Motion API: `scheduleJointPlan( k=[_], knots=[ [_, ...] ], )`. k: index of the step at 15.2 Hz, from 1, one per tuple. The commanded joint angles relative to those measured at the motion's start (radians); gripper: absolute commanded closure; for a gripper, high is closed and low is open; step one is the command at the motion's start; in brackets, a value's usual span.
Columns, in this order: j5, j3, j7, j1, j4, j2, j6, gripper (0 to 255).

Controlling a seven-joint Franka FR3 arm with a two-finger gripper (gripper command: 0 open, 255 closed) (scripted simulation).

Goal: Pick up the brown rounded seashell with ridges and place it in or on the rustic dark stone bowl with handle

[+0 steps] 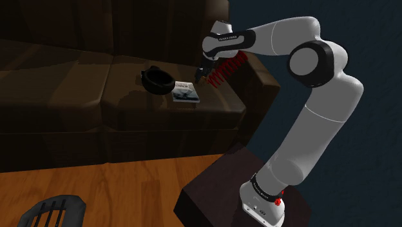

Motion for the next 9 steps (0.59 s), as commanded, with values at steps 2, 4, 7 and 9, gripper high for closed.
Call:
scheduleJointPlan(
  k=[2,4,7,9],
  knots=[
    [0.0,0.0,0.0,0.0,0.0,0.0,0.0,255],
    [0.0,0.0,0.0,0.0,0.0,0.0,0.0,255],
    [0.0,0.0,0.0,0.0,0.0,0.0,0.0,255],
    [0.0,0.0,0.0,0.0,0.0,0.0,0.0,255]
  ],
)
